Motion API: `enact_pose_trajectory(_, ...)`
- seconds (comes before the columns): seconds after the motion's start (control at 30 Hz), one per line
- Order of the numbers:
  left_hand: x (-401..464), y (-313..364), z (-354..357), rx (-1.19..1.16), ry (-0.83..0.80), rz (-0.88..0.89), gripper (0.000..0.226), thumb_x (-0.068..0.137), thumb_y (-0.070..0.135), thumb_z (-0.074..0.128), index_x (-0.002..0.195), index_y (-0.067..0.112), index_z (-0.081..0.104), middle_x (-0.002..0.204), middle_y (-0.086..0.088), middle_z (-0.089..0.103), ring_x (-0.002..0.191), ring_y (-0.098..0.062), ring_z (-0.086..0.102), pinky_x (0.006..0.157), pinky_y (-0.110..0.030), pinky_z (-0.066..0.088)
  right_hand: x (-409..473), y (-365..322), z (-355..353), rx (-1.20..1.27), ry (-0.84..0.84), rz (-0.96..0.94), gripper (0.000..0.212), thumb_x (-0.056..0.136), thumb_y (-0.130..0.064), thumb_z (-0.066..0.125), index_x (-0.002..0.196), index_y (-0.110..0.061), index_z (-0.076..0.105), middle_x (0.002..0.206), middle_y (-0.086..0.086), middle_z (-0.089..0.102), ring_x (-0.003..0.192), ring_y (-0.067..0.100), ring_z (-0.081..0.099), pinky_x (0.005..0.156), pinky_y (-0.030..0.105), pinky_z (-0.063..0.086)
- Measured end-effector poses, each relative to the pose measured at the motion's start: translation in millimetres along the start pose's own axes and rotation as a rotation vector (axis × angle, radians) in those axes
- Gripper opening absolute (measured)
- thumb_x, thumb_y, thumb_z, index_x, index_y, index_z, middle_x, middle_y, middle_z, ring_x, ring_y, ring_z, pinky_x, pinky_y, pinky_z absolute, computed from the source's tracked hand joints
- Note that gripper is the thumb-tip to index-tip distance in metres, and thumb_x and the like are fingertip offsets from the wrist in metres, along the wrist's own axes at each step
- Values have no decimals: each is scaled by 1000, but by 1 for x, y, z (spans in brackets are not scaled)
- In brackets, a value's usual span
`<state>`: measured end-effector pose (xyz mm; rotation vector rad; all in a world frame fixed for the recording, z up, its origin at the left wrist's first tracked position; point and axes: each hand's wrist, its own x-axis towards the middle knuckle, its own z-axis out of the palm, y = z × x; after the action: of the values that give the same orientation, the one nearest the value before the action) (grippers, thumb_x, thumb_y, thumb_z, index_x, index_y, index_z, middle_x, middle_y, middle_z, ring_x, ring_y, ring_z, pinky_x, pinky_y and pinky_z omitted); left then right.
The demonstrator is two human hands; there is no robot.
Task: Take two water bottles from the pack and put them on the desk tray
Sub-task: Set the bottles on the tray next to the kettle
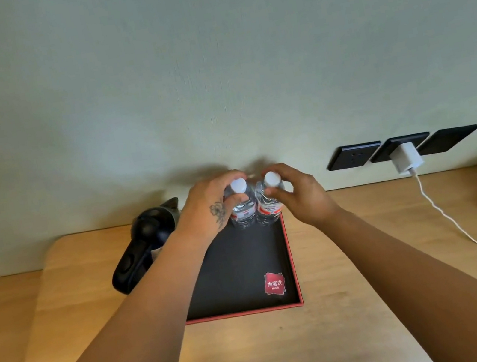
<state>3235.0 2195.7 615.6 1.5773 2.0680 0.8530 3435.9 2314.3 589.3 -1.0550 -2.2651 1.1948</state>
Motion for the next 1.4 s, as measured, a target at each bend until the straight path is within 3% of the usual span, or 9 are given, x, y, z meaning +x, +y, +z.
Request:
enact_pose_trajectory(0.27,6,-2,1,96,122,-90,34,83,46,91,105,26,75,91,0,81,86,-32,74,78,-45,62,1,9,1,24,-3,5,32,100,-29,76,129,-20,67,119,-6,76,117,19,71,98,25,50)
enact_pose_trajectory(0.43,9,5,3,242,121,-133,50,77,68,87,100,26,70,86,0,80,82,-33,74,74,-45,61,2,8,3,16,9,21,31,100,-30,76,129,-22,68,118,-9,74,116,16,69,89,0,42)
enact_pose_trajectory(0.5,13,11,5,296,91,-140,54,77,69,86,101,25,68,86,-2,79,82,-35,73,74,-44,60,1,7,4,21,14,26,32,100,-30,75,130,-22,67,118,-9,74,116,15,68,87,-2,41)
enact_pose_trajectory(0.8,19,21,10,330,52,-156,58,77,66,88,99,18,65,88,-6,77,83,-36,70,64,-35,43,-2,7,4,98,7,73,35,100,-29,76,133,-20,68,126,-2,74,122,21,68,94,16,48)
enact_pose_trajectory(0.93,14,16,10,239,68,-137,56,74,63,92,112,26,73,101,2,81,91,-31,73,76,-39,57,3,6,1,92,-13,96,35,98,-29,79,130,-20,70,126,-2,76,124,23,68,104,37,52)
enact_pose_trajectory(1.0,12,12,7,204,44,-115,57,72,54,97,120,31,77,112,3,81,100,-28,75,86,-43,60,5,7,0,89,-16,98,35,97,-27,80,130,-19,70,125,-3,76,123,22,68,106,39,52)
enact_pose_trajectory(1.1,13,10,6,187,36,-128,45,70,43,100,108,29,81,104,3,78,95,-29,73,82,-43,59,5,7,1,75,-8,88,34,97,-25,80,129,-18,71,125,-3,76,122,22,68,106,39,52)
enact_pose_trajectory(1.27,12,11,14,181,100,-124,45,70,43,100,105,24,81,99,2,79,87,-28,72,73,-37,55,4,5,0,85,-1,87,38,97,-19,81,132,-13,71,132,3,75,128,25,67,113,44,52)
enact_pose_trajectory(1.4,11,14,14,194,91,-141,47,70,46,100,106,23,80,100,1,79,89,-29,73,78,-44,59,5,2,-7,98,-45,95,38,96,-11,80,133,-8,71,132,7,75,129,29,67,117,48,49)
